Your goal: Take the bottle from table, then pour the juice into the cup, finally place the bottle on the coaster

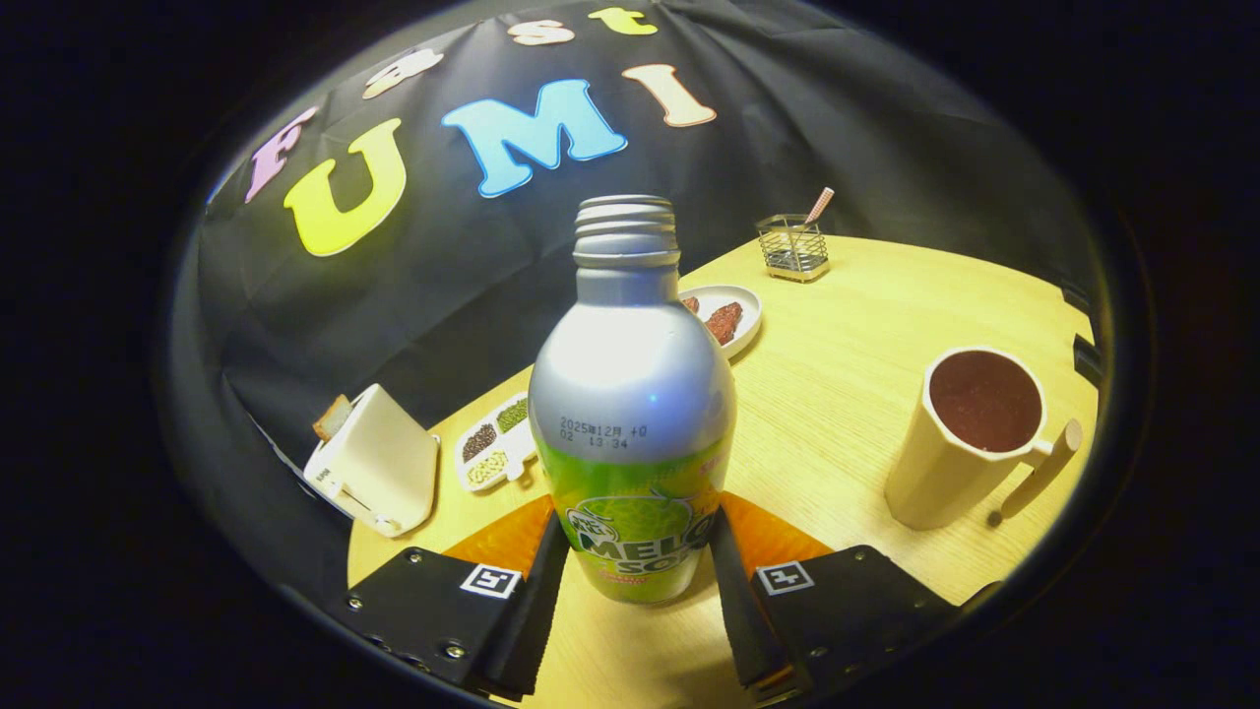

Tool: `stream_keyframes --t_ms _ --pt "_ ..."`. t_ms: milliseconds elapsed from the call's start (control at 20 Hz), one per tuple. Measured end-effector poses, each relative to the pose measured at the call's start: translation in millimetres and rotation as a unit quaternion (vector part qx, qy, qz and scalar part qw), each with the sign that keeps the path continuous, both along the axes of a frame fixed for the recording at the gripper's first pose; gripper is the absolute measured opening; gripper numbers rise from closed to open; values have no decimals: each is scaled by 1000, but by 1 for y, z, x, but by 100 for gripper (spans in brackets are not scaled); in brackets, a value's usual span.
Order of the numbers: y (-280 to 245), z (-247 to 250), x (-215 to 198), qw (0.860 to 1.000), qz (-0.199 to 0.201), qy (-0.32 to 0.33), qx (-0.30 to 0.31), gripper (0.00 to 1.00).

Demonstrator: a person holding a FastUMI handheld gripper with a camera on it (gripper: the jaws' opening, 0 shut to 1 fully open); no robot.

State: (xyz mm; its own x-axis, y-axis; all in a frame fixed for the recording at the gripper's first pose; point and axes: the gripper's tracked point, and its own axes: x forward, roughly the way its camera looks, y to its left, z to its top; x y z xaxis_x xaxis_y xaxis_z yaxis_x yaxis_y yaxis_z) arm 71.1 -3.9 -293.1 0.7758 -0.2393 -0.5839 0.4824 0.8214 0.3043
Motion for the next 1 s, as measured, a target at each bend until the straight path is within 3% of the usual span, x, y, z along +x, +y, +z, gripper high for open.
stream_keyframes --t_ms 1000 --pt "-17 -26 58 994 35 4 -105 76"
